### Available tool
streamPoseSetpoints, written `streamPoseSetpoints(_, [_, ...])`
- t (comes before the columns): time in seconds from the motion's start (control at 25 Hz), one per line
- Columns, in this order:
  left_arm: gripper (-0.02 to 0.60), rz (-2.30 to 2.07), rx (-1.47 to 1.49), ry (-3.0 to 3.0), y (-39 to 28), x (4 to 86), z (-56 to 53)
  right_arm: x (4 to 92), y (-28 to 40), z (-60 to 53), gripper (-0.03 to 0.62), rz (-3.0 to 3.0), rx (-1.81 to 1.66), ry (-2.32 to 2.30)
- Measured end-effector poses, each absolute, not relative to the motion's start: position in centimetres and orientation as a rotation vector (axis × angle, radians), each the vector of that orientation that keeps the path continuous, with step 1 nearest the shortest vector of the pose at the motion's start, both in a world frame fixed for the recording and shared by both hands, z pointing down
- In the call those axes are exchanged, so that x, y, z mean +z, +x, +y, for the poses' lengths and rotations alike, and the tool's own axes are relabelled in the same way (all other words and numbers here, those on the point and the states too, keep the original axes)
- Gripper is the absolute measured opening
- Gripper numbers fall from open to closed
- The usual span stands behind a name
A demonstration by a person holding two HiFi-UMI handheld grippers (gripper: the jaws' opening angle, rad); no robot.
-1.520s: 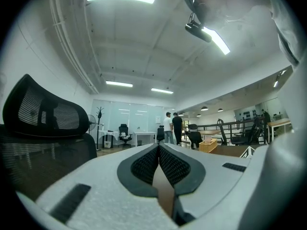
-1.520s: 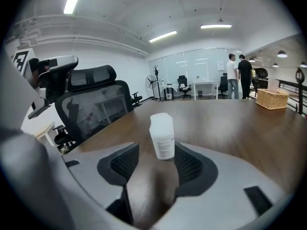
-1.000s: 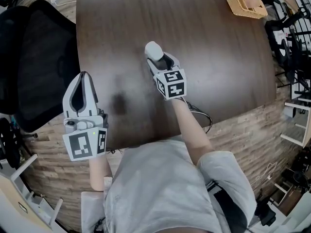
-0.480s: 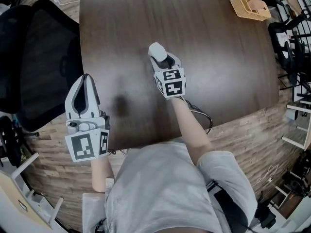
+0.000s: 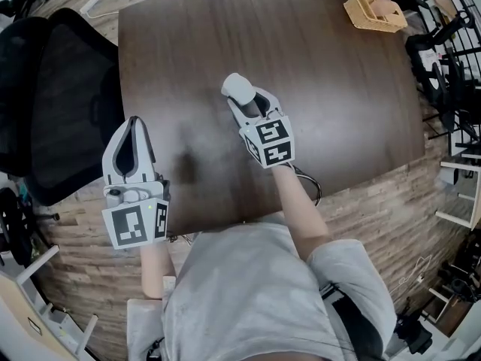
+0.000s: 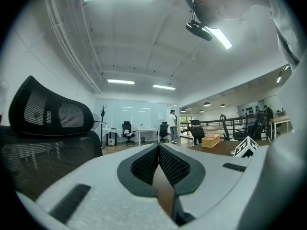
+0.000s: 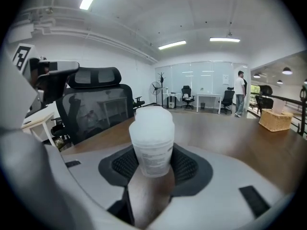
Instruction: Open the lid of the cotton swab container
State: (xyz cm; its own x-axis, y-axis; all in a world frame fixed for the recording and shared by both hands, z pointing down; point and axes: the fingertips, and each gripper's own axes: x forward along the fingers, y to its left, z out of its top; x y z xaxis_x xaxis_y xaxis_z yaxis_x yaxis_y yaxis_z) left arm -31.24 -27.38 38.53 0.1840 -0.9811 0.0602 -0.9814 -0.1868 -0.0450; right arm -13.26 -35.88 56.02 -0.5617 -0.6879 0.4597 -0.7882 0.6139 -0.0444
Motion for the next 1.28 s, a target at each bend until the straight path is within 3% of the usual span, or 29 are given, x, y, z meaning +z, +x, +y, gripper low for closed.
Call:
streamPoseSetpoints(0.84, [0.009,-1.934,0.043,2.581,-22.4,33.9,-25.2,41.9,-6.6,-30.3,0.193,-2.631,0.233,1.092])
streamPoseSetpoints(1.2, [0.012,-1.604,0.013,2.852,-15.6,31.7,-24.1,39.4,-3.7,-26.8,0.193,-2.658,0.186,0.976])
streamPoseSetpoints(1.28, [0.057,-1.493,0.008,2.941,-13.7,30.8,-23.7,38.9,-3.1,-26.1,0.193,-2.669,0.178,0.948])
